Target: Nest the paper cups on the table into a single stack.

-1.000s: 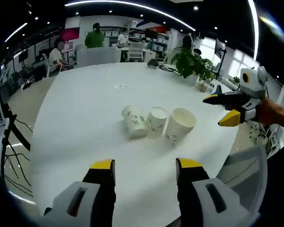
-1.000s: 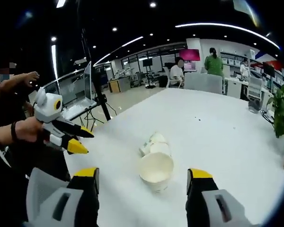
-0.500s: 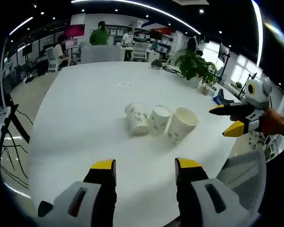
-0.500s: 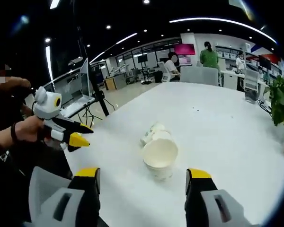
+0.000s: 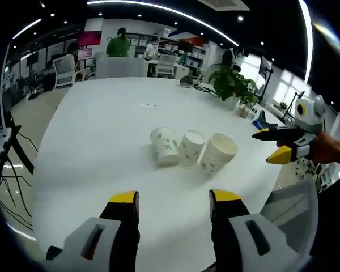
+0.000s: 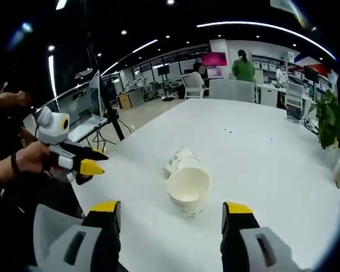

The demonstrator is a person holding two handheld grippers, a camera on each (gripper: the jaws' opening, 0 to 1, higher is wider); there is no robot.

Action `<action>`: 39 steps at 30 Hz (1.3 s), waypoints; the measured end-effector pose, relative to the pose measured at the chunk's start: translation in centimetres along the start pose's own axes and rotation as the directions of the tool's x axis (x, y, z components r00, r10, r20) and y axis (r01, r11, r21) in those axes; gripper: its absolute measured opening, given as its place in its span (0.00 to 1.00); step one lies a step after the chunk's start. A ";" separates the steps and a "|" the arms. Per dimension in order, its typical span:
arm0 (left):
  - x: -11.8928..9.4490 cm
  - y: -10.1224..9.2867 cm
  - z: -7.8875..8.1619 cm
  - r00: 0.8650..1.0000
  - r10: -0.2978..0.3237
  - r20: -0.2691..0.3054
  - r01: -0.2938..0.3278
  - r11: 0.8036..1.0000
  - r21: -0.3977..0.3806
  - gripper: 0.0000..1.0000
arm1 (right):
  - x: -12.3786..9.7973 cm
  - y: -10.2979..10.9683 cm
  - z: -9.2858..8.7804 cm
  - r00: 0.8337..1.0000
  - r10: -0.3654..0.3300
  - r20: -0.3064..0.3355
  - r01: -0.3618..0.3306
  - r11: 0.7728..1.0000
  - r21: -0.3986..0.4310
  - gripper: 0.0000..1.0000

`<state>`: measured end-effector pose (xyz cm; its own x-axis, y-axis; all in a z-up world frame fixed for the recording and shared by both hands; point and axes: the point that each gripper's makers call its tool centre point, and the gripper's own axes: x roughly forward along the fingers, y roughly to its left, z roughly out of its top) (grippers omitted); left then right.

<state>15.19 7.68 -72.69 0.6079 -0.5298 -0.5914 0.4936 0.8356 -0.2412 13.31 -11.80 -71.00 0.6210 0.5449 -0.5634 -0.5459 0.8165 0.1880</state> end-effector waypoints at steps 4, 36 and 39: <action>0.4 0.1 0.1 1.000 -0.015 -0.006 0.015 1.000 0.008 0.48 | -0.6 -0.7 0.1 1.000 -0.029 0.006 0.029 1.000 0.007 0.73; 3.2 -0.1 2.5 0.997 -0.074 -0.001 0.074 0.997 -0.038 0.48 | -2.8 0.2 -0.8 0.997 -0.078 -0.009 0.078 0.997 0.015 0.71; 3.4 -0.1 2.5 0.997 -0.074 0.000 0.074 0.996 -0.044 0.48 | -2.8 0.2 -0.8 0.997 -0.070 -0.013 0.070 0.998 0.005 0.71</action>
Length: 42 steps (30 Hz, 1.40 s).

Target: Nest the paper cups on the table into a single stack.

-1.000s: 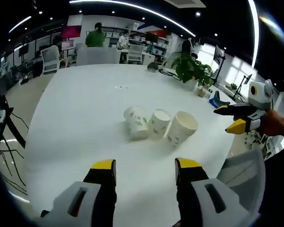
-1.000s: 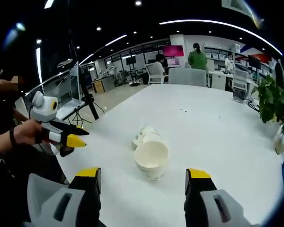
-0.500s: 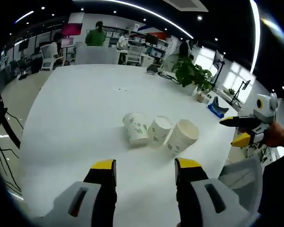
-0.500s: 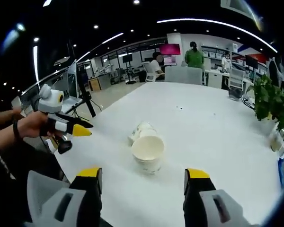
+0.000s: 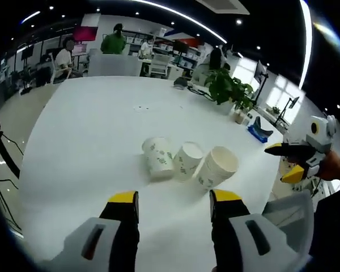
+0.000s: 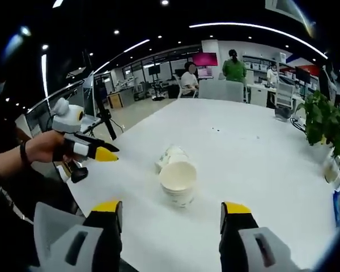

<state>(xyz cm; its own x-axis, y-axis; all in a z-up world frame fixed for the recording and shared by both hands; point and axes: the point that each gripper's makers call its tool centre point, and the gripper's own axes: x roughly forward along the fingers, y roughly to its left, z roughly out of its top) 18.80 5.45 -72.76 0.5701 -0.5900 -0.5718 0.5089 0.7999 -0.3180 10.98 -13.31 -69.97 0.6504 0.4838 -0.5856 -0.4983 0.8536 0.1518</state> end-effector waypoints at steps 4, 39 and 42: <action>0.4 0.4 0.2 1.000 0.002 -0.001 -0.002 1.000 -0.010 0.49 | 0.0 0.1 0.1 1.000 0.020 0.005 -0.020 1.000 -0.008 0.71; 13.9 2.3 0.9 0.969 0.013 -0.249 -0.051 0.988 -0.147 0.46 | -1.2 -0.6 -1.6 0.998 0.045 -0.051 -0.047 0.998 -0.036 0.70; 14.2 2.5 0.5 0.964 0.025 -0.266 -0.060 0.990 -0.126 0.42 | -1.2 -0.6 -1.7 0.997 0.045 -0.058 -0.048 0.998 -0.037 0.70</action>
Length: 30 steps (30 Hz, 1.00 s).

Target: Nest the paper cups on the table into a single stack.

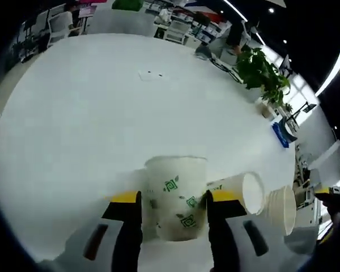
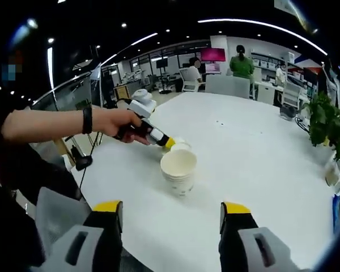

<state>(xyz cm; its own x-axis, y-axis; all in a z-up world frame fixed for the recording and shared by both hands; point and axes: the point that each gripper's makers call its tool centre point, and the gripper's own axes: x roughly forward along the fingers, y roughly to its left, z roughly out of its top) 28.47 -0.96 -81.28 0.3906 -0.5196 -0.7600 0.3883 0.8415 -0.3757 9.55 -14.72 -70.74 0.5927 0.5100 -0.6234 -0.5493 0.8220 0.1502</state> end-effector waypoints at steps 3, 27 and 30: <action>0.3 0.4 -0.1 1.000 0.014 -0.012 -0.013 1.000 0.013 0.40 | 0.1 0.0 0.0 1.000 0.000 0.000 0.000 1.000 0.013 0.69; -7.6 5.2 -2.8 0.986 0.140 0.093 -0.151 0.981 0.121 0.36 | 1.0 -0.1 2.0 0.997 0.038 0.073 -0.041 0.998 0.042 0.64; -8.5 6.1 -3.3 0.983 0.151 0.107 -0.165 0.975 0.145 0.36 | 1.5 0.4 2.1 0.995 0.057 0.077 -0.060 0.997 0.039 0.63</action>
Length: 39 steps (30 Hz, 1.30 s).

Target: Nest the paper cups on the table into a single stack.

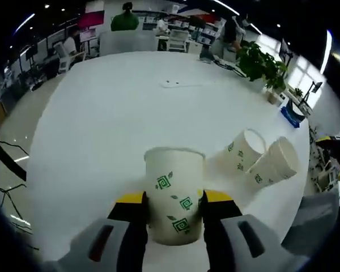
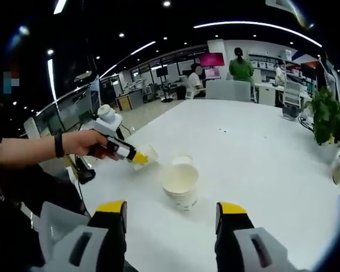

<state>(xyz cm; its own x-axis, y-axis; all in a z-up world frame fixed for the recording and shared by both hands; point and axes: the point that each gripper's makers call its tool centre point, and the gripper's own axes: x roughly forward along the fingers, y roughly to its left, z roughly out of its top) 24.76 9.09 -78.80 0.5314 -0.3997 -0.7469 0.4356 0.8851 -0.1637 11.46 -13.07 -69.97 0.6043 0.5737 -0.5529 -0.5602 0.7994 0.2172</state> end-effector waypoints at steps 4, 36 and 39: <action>-1.3 1.4 -1.0 1.000 0.021 -0.004 -0.021 1.000 0.002 0.36 | 0.7 0.5 0.3 0.999 0.032 0.004 -0.032 0.999 0.002 0.63; -9.4 -2.8 -1.0 0.991 0.006 0.133 -0.023 0.991 0.130 0.36 | 4.7 3.3 3.2 0.981 0.184 0.063 -0.187 0.980 0.060 0.55; -9.8 -3.9 -0.8 0.988 -0.012 0.156 -0.013 0.987 0.160 0.36 | 5.0 4.0 4.3 0.973 0.215 0.080 -0.219 0.974 0.053 0.55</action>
<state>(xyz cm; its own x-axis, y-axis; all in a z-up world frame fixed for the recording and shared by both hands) 17.27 9.75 -71.37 0.6326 -0.4429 -0.6354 0.5392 0.8408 -0.0492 14.65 -6.21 -68.40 0.5131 0.7445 -0.4272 -0.6481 0.6623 0.3759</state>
